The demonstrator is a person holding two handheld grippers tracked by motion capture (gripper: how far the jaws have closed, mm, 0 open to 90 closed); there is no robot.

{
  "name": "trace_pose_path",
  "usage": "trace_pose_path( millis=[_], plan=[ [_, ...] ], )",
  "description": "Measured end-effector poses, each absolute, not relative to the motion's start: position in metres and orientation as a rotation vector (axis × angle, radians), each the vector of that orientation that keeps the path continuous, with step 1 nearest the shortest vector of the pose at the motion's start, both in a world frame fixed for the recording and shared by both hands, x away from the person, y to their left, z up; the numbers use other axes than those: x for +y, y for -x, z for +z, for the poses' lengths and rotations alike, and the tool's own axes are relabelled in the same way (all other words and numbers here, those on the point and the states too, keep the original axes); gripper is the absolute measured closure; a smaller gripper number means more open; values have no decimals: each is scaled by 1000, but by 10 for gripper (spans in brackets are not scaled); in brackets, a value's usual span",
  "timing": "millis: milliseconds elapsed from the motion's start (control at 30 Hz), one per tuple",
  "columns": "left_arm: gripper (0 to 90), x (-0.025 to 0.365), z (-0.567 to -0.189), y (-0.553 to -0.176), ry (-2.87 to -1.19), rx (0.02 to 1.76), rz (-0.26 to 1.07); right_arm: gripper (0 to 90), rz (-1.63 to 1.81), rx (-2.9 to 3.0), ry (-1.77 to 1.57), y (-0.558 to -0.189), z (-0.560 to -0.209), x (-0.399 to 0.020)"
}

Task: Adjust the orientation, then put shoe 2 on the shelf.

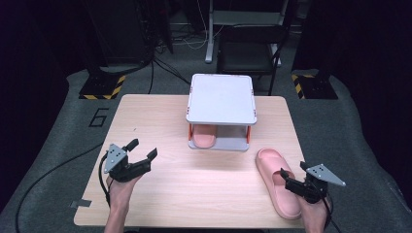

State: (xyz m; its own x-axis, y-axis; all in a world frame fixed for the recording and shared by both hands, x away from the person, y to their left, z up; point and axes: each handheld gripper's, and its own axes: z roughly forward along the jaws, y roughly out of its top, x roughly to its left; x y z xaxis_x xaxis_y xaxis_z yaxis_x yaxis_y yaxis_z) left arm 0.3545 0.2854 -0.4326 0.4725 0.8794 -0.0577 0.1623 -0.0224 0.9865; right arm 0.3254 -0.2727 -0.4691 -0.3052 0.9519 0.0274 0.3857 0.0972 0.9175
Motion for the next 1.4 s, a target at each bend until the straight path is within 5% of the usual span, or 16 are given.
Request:
trace_pose_path(
  millis=[400,800,1400],
  plan=[
    [192,286,-432,-355,-1506,959,730,333,1162,1849,-1330,-319,-492,-286],
    [192,276,-434,-358,-1523,952,719,737,1195,1860,-1428,-329,-507,-298],
    [192,271,-433,-360,-1529,942,714,811,1262,1927,-1315,-340,-480,-249]
  ],
)
